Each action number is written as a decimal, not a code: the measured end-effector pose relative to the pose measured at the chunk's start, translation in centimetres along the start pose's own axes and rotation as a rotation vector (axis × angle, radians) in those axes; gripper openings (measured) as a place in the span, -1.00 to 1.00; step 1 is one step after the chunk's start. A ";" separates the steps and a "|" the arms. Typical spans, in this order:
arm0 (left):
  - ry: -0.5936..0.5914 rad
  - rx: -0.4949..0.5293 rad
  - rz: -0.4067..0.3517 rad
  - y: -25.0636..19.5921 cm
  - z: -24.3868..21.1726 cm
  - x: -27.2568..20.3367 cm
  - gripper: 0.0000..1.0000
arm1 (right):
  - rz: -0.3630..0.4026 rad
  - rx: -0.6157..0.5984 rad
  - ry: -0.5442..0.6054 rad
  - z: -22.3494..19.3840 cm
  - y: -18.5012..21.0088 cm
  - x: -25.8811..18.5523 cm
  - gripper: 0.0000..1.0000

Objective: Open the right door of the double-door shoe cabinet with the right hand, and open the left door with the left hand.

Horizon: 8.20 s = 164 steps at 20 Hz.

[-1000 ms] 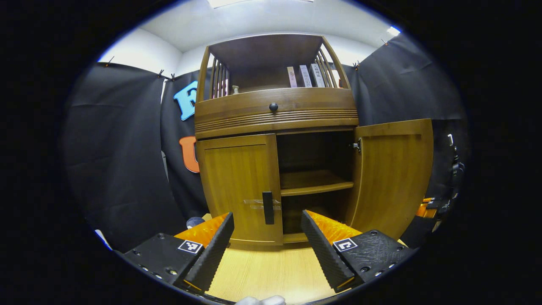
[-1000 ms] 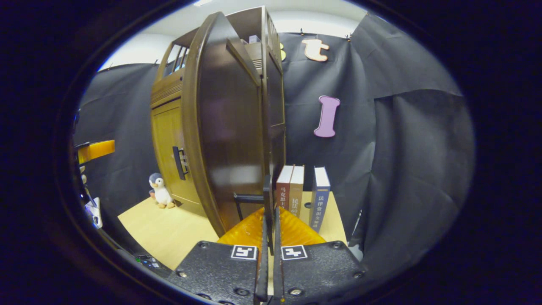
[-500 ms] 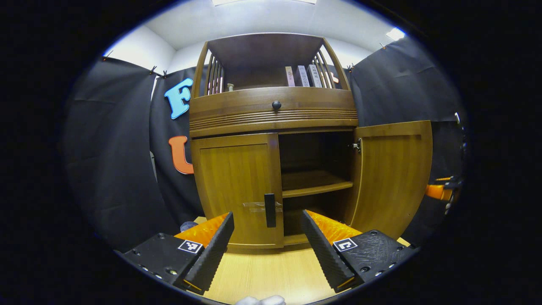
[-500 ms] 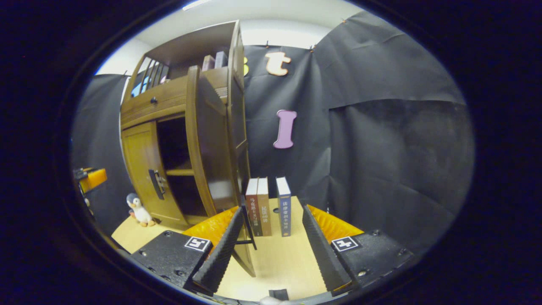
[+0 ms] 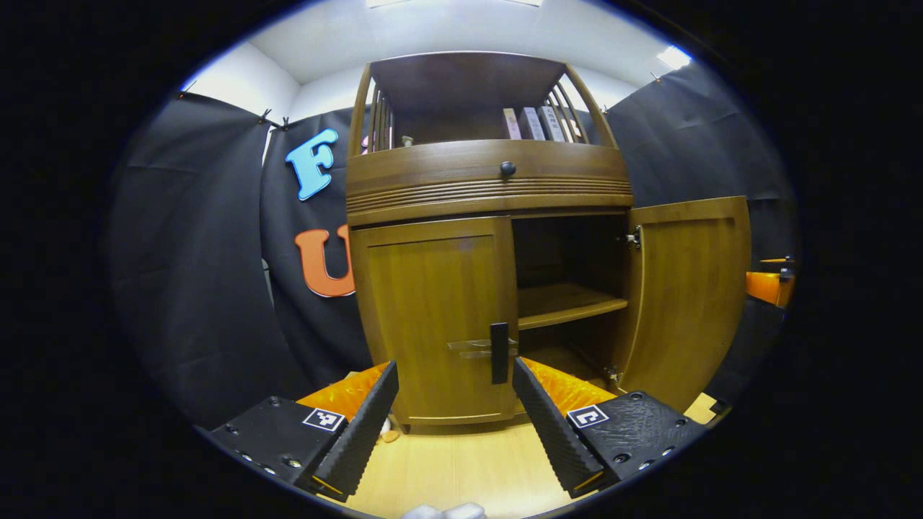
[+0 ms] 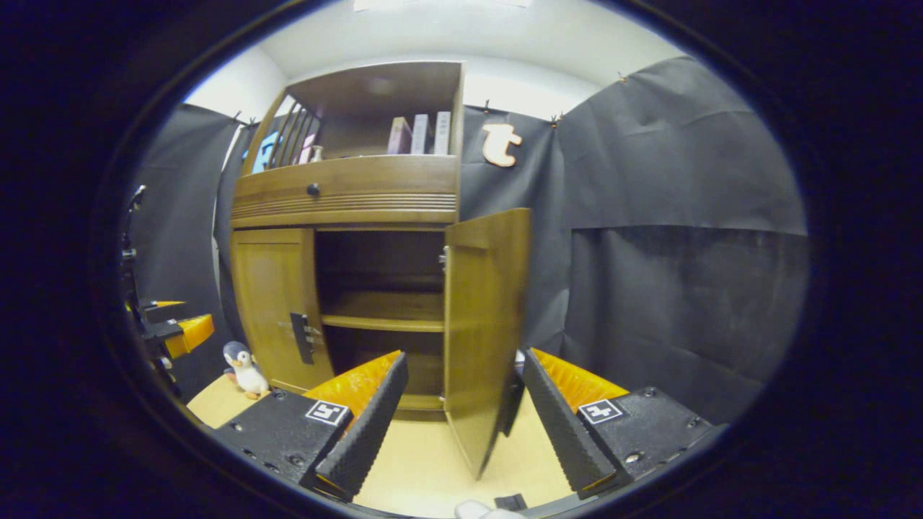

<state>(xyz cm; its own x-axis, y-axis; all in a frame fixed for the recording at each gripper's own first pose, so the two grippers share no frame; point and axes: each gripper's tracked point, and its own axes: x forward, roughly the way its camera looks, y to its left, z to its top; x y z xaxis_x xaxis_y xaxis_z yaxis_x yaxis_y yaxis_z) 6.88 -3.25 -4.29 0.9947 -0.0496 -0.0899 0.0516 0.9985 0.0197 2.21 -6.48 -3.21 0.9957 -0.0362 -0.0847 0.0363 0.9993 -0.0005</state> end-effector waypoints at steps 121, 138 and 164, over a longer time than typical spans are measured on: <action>0.015 -0.135 -0.122 17.0 -12.5 2.5 -0.93 | 0.329 -0.031 0.184 -6.1 17.7 -1.8 1.00; 0.055 -0.136 -0.143 22.3 -12.0 -0.9 0.88 | 0.368 -0.038 0.182 -5.6 18.4 -1.6 1.00; -0.018 -0.061 0.027 -1.3 -1.1 -2.3 0.92 | 0.131 0.050 0.103 -3.3 4.3 2.0 1.00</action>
<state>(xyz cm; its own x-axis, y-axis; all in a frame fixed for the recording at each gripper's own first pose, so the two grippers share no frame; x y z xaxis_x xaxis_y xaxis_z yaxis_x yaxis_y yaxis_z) 4.48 -4.45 -5.17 0.9971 -0.0230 -0.0725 0.0202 0.9990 -0.0392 4.07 -2.29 -6.66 0.9784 0.0978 -0.1823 -0.0870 0.9940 0.0662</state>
